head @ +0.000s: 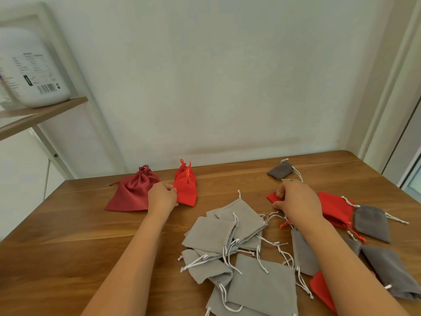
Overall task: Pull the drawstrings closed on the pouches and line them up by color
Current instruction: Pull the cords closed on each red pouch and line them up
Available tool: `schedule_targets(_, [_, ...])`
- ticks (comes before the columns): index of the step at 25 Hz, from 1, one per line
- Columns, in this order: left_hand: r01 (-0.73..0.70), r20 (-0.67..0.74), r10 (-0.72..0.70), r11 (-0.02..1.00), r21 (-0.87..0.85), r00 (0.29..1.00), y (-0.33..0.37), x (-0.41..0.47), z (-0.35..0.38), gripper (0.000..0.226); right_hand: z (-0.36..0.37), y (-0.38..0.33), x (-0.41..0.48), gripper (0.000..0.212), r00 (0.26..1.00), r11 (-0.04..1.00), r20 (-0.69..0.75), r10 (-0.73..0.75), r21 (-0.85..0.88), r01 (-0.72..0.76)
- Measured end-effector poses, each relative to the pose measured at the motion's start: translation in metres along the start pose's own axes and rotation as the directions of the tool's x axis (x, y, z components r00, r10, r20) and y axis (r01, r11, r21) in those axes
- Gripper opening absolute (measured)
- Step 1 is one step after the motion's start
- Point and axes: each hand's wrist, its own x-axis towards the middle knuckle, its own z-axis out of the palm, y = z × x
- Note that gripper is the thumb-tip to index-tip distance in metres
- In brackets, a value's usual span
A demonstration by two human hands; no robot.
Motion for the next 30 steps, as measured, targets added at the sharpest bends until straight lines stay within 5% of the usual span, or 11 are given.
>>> schedule_targets(3, [0.022,-0.006,-0.022,0.999,0.048,1.000,-0.002,0.002,0.001,0.023,0.003,0.000,0.005,0.024,0.998,0.993,0.051,0.048,-0.109,-0.042])
schedule_targets(7, [-0.006,0.000,0.007,0.967,0.255,1.000,-0.006,0.001,0.001,0.024,-0.004,-0.011,0.015,0.031,0.932,0.973,0.299,0.204,-0.167,-0.159])
schedule_targets(8, [-0.013,-0.010,0.017,0.945,0.328,1.000,-0.004,-0.001,0.000,0.025,-0.004,-0.012,0.013,0.028,0.947,0.979,0.272,0.173,-0.151,-0.135])
schedule_targets(10, [-0.005,-0.050,0.030,0.903,0.430,0.998,0.001,-0.008,-0.004,0.033,0.001,-0.006,0.003,0.016,0.998,0.998,-0.043,0.037,-0.039,-0.039])
schedule_targets(13, [-0.152,-0.060,0.200,0.879,0.452,0.978,0.005,-0.012,-0.006,0.045,-0.003,-0.008,-0.008,0.007,0.931,0.990,-0.363,-0.047,0.106,0.092])
schedule_targets(17, [-0.390,0.186,0.346,0.860,0.330,0.920,-0.002,-0.004,0.003,0.057,-0.005,-0.012,-0.005,0.012,0.940,0.985,-0.340,-0.036,0.145,0.091])
schedule_targets(19, [-0.361,0.261,0.284,0.874,0.325,0.923,-0.009,-0.002,0.012,0.063,-0.001,-0.010,-0.005,0.012,0.951,0.979,-0.309,-0.011,0.189,0.073])
schedule_targets(23, [-0.290,0.190,0.233,0.881,0.375,0.954,-0.022,-0.003,0.029,0.066,-0.007,-0.012,-0.008,0.011,0.902,0.910,-0.426,0.073,0.398,0.114])
schedule_targets(27, [-0.303,0.058,0.299,0.909,0.287,0.952,-0.012,-0.010,0.023,0.064,-0.019,-0.019,-0.016,0.011,0.924,0.726,-0.375,0.077,0.656,0.206])
schedule_targets(30, [-0.408,-0.031,0.407,0.913,-0.025,0.913,0.021,-0.036,0.003,0.052,-0.029,-0.030,-0.026,0.004,0.974,0.410,-0.199,-0.107,0.884,0.225])
